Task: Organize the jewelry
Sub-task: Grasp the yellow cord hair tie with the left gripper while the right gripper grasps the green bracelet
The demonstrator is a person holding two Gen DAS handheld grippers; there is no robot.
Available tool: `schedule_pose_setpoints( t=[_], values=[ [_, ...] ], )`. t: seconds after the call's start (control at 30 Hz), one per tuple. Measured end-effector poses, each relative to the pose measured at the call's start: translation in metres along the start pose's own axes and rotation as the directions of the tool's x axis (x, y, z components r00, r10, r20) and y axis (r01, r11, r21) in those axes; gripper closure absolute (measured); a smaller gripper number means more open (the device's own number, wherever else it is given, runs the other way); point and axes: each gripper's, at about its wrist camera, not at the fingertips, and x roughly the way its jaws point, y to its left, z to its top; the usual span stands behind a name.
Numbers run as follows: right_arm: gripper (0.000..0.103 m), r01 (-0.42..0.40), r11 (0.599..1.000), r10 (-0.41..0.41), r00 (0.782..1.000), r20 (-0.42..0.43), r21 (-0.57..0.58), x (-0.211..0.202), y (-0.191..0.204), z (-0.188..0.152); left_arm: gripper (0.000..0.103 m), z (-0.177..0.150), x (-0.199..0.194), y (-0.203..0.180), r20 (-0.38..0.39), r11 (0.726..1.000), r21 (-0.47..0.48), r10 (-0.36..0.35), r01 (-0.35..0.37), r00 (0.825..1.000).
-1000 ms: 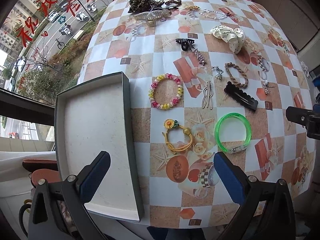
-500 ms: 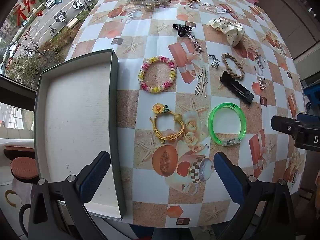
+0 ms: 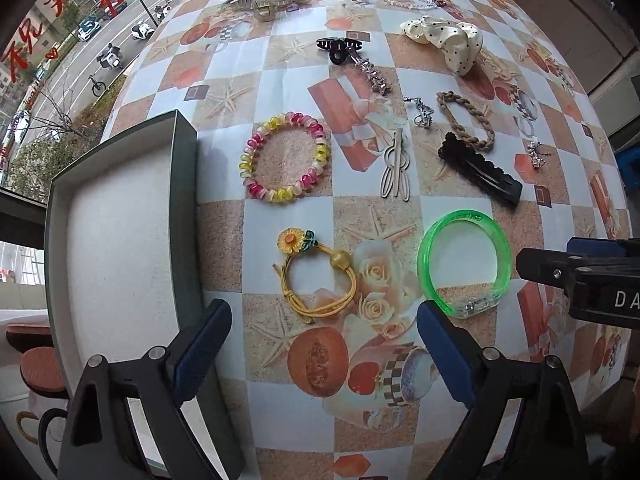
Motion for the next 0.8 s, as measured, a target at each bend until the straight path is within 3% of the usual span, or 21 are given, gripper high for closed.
schedule_pose_setpoints(
  t=[0.43, 0.67, 0.8],
  values=[
    [0.035, 0.005, 0.999, -0.007, 0.999, -0.041, -0.039, 0.038, 0.025, 0.006, 0.006, 0.009, 0.045, 0.011, -0.072, 1.000, -0.008, 0.029, -0.029, 0.997],
    [0.037, 0.075, 0.993, -0.078, 0.997, -0.028, -0.097, 0.054, 0.051, 0.003, 0.006, 0.011, 0.049, 0.014, -0.069, 1.000, -0.031, -0.007, 0.005, 0.998],
    [0.043, 0.114, 0.987, -0.117, 0.993, -0.023, -0.115, 0.056, 0.061, 0.001, 0.008, 0.011, 0.048, 0.014, -0.070, 0.999, -0.035, -0.015, 0.012, 0.997]
  ],
)
